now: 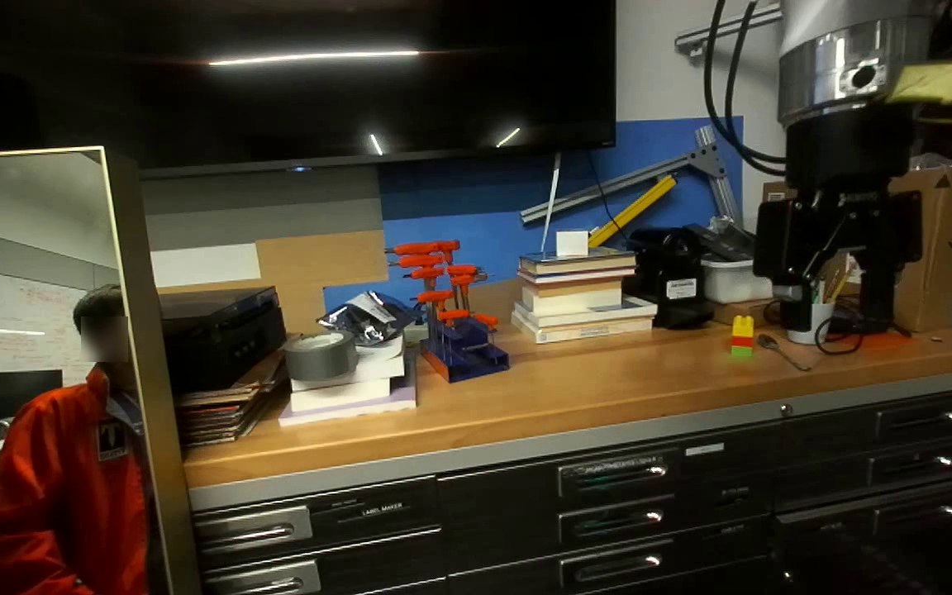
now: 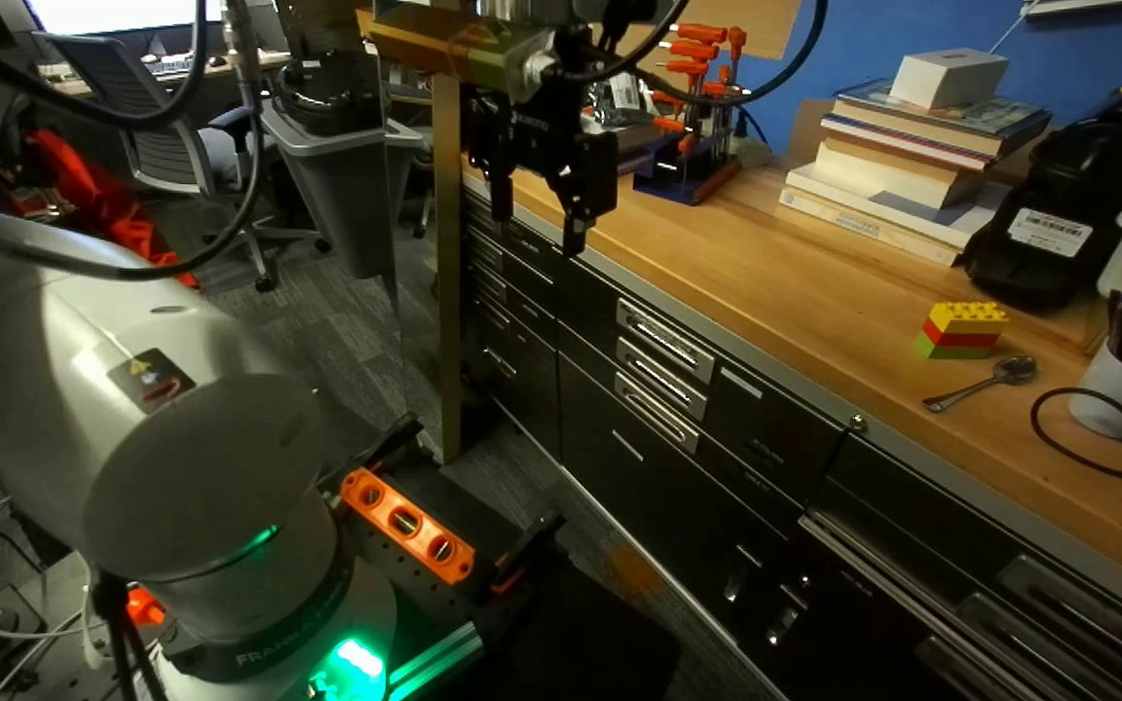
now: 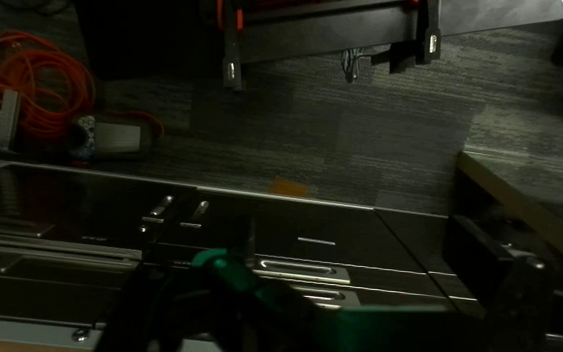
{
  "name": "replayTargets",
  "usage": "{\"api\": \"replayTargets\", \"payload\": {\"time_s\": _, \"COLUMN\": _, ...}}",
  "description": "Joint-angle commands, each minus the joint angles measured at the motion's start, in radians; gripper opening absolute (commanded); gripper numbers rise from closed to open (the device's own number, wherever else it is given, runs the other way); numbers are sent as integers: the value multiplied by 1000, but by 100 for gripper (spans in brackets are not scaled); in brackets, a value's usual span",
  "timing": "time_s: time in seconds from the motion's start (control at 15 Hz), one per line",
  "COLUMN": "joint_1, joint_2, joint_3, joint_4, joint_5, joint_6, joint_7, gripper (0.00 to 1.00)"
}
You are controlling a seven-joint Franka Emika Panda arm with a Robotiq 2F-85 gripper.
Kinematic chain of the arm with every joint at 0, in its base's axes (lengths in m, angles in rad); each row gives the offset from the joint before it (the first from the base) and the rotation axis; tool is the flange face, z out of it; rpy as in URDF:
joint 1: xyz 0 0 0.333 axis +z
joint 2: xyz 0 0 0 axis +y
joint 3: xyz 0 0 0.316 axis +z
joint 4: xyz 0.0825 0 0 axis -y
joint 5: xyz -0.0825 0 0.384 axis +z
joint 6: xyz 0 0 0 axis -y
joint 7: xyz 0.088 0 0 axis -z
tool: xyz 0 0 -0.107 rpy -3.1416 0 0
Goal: Put the black objects in the drawer and close it
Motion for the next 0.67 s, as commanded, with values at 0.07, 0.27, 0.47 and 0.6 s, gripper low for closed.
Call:
{"api": "replayTargets", "payload": {"time_s": 0.07, "joint_1": -32, "joint_2": -106, "joint_3": 5, "joint_4": -22, "joint_5": 60, "joint_6": -52, "joint_7": -103, "gripper": 100}}
{"api": "replayTargets", "payload": {"time_s": 0.27, "joint_1": -49, "joint_2": -111, "joint_3": 13, "joint_4": -28, "joint_5": 52, "joint_6": -50, "joint_7": -104, "gripper": 100}}
{"api": "replayTargets", "payload": {"time_s": 0.47, "joint_1": -53, "joint_2": -83, "joint_3": 22, "joint_4": -21, "joint_5": 49, "joint_6": -45, "joint_7": -94, "gripper": 100}}
{"api": "replayTargets", "payload": {"time_s": 0.6, "joint_1": -54, "joint_2": -83, "joint_3": 22, "joint_4": -23, "joint_5": 49, "joint_6": -45, "joint_7": -96, "gripper": 100}}
